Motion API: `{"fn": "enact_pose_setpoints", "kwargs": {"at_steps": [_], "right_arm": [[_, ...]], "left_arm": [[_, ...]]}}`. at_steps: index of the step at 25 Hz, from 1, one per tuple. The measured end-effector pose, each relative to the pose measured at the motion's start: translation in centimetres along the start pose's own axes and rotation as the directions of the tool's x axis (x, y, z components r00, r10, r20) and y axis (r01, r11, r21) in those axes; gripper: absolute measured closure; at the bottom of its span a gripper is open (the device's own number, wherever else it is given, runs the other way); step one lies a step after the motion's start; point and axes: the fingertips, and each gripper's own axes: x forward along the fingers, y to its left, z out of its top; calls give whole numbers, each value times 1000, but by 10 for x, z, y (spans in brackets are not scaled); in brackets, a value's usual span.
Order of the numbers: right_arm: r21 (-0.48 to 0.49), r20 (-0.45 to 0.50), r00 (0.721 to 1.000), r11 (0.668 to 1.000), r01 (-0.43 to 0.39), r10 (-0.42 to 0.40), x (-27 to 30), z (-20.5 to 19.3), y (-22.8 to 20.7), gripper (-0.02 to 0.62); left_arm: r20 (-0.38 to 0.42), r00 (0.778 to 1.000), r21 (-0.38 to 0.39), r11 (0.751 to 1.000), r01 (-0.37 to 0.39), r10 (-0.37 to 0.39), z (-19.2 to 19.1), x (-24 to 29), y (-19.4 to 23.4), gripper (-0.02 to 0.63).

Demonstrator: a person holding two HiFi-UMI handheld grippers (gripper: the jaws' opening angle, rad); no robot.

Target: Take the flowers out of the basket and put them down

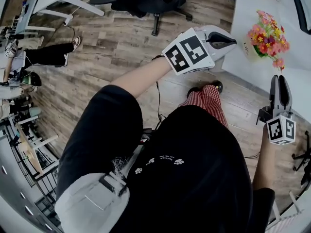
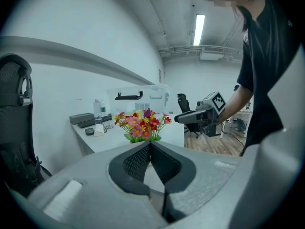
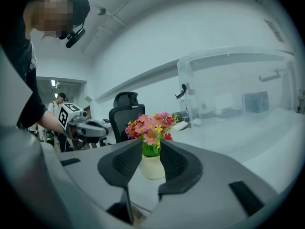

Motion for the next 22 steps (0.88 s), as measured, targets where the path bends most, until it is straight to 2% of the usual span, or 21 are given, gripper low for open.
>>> {"fn": "enact_pose_setpoints", "kwargs": {"at_steps": [6,13,22], "right_arm": [[-17,61,998,1000,26,-25,-10,19,4,486],[-38,46,998,998,45,-43,-13,23,11,506],[-62,66,998,998,6,-2,-14,37,30,551]], "left_arm": [[20,1000,13,1000,-3,3,6,-7,0,598],[42,999,27,1000,-8,7,16,-13,-6,598],[76,997,-27,999,-28,30,25,-33,-5,598]]}}
